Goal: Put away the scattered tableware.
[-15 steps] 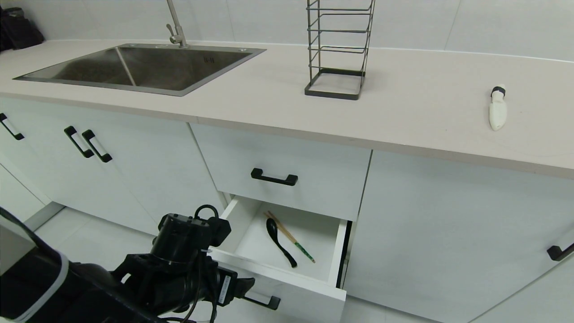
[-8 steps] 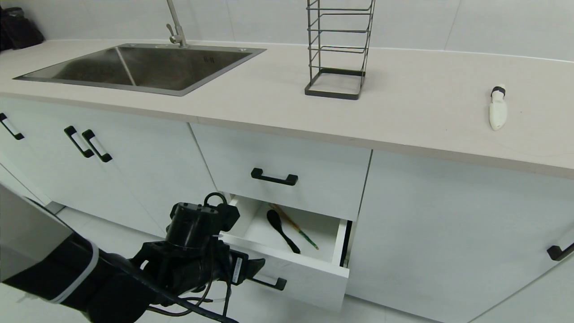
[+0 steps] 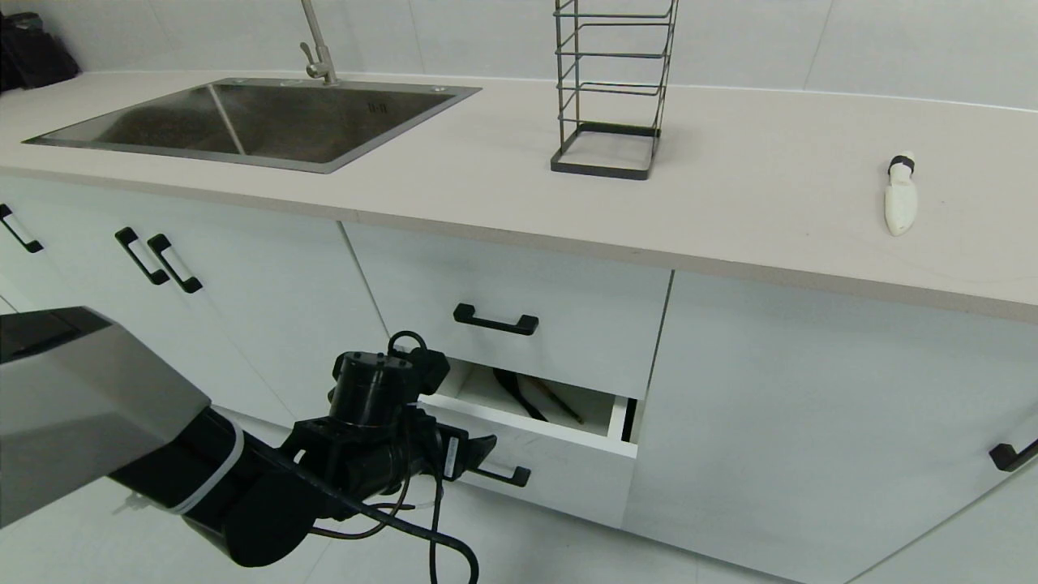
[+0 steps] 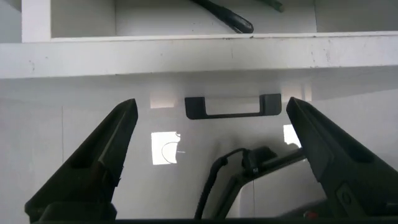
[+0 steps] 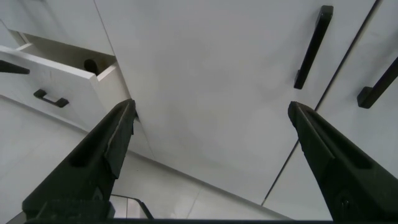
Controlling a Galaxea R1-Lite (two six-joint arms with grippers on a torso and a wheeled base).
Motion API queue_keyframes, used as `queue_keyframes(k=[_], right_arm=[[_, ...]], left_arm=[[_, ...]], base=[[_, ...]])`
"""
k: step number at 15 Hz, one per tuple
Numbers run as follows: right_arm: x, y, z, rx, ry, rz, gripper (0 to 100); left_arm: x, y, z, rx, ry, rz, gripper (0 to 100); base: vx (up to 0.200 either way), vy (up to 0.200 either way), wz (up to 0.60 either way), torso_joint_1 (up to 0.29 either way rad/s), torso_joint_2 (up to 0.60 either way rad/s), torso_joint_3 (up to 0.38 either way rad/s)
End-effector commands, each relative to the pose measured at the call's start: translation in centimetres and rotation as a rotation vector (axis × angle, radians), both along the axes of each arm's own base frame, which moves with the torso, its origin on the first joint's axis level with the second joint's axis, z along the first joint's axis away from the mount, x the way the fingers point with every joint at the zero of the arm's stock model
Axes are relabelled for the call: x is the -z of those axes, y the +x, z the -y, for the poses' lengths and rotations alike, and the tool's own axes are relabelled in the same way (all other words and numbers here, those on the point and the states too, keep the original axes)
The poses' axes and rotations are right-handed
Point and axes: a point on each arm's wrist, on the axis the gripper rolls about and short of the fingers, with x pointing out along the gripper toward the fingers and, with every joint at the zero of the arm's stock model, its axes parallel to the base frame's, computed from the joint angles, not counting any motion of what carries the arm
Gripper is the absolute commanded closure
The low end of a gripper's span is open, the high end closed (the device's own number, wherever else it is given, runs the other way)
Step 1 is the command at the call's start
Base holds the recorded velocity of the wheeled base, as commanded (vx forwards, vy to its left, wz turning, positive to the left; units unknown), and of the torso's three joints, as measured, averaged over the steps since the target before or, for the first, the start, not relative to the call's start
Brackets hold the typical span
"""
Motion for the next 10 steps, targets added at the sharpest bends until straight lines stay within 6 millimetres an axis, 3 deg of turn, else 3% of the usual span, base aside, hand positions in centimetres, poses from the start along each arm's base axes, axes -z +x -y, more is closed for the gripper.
queue_keyframes(k=[1, 10], right_arm=[[0.0, 0.0, 0.0, 0.0, 0.0, -0.001, 0], [0.0, 0.0, 0.0, 0.0, 0.0, -0.001, 0]], left_arm=[[0.4, 0.7, 0.0, 0.0, 0.014, 0.005, 0], [0.2, 2.7, -0.4, -0.021, -0.004, 0.078, 0]], base=[[0.0, 0.0, 0.0, 0.0, 0.0, 0.0], [0.0, 0.0, 0.0, 0.0, 0.0, 0.0]])
